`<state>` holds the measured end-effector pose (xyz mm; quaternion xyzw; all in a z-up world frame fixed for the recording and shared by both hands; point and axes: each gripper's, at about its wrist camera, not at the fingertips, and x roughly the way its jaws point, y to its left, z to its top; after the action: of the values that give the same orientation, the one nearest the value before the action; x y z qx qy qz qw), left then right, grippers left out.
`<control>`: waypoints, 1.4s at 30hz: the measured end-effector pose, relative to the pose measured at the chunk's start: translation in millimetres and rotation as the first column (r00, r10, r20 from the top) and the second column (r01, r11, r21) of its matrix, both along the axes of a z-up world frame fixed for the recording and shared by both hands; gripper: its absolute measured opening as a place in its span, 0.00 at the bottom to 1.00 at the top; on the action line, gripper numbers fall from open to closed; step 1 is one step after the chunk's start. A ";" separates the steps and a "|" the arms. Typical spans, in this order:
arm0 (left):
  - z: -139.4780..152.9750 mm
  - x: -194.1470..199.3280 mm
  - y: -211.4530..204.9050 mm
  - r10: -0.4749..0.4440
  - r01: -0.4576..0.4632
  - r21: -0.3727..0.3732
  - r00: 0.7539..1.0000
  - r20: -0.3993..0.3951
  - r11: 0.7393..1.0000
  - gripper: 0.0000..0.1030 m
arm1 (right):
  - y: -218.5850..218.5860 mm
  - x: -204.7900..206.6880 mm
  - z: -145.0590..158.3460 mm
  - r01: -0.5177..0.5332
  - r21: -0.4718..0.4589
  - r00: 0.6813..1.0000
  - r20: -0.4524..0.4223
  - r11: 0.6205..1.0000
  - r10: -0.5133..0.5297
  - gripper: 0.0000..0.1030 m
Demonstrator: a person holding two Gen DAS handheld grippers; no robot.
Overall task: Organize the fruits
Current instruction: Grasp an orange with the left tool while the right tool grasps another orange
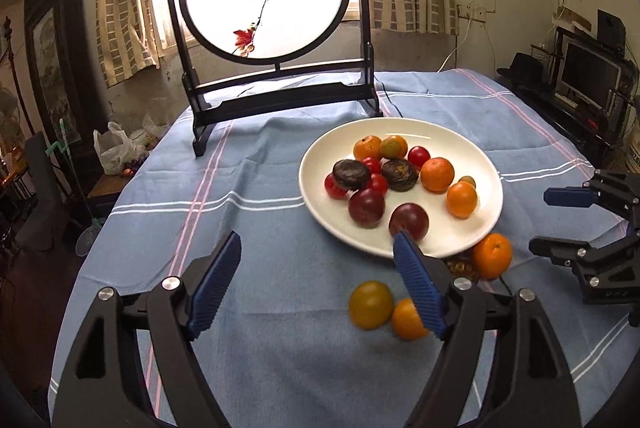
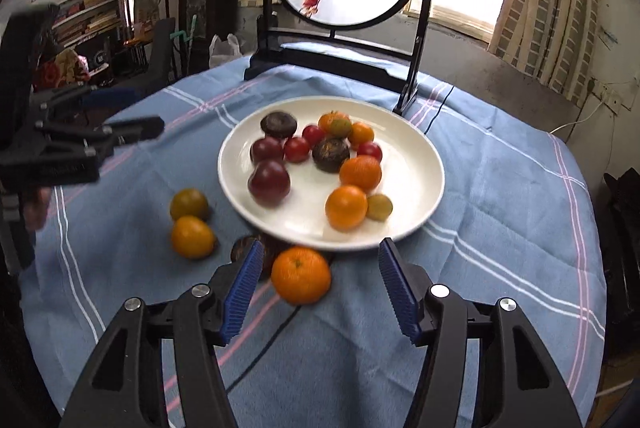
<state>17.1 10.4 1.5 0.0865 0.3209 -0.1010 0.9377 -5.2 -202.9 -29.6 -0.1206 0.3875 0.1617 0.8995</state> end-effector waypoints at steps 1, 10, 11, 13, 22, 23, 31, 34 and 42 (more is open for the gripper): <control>-3.0 -4.0 4.4 0.001 -0.001 0.003 1.000 -0.009 1.000 0.74 | 0.9 0.7 -7.0 0.000 -0.009 1.000 -0.015 1.000 0.000 0.59; -32.3 -27.9 13.3 -0.070 0.067 -0.025 0.989 -0.127 0.997 0.74 | 23.6 21.0 -40.7 -0.047 -0.091 0.996 -0.076 0.995 0.040 0.55; -36.7 -30.6 8.0 -0.096 0.093 -0.030 0.984 -0.148 0.995 0.74 | 25.5 23.9 -44.9 -0.052 -0.100 0.995 -0.091 0.994 0.043 0.52; -45.7 -36.2 -6.0 -0.143 0.139 -0.034 0.973 -0.179 0.990 0.74 | 27.2 26.5 -47.7 -0.055 -0.100 0.995 -0.094 0.994 0.045 0.44; -69.9 -24.5 -56.6 -0.179 0.169 -0.059 0.950 -0.256 0.984 0.55 | 11.8 8.2 -30.9 -0.031 -0.063 0.997 -0.077 0.998 0.026 0.43; -72.0 -19.2 -58.7 -0.168 0.157 -0.063 0.949 -0.268 0.986 0.53 | 9.4 6.5 -29.1 -0.029 -0.058 0.997 -0.074 0.998 0.024 0.43; -73.5 -2.0 -64.3 -0.106 0.097 -0.045 0.960 -0.258 0.994 0.37 | 2.1 1.1 -31.3 -0.031 -0.028 0.997 -0.075 0.999 0.029 0.43; -72.3 -2.9 -64.0 -0.110 0.106 -0.031 0.960 -0.259 0.994 0.36 | 1.1 0.0 -31.9 -0.026 -0.016 0.997 -0.076 1.000 0.025 0.43; -58.0 -23.9 -49.6 -0.135 0.125 -0.057 0.965 -0.227 0.991 0.36 | -2.7 -16.1 -20.4 -0.009 0.022 0.999 -0.052 1.000 0.010 0.43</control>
<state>-6.8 -39.2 -56.4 0.0753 0.4189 -0.1783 0.8872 -21.3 -205.6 -50.0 -0.1083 0.4084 0.1735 0.8896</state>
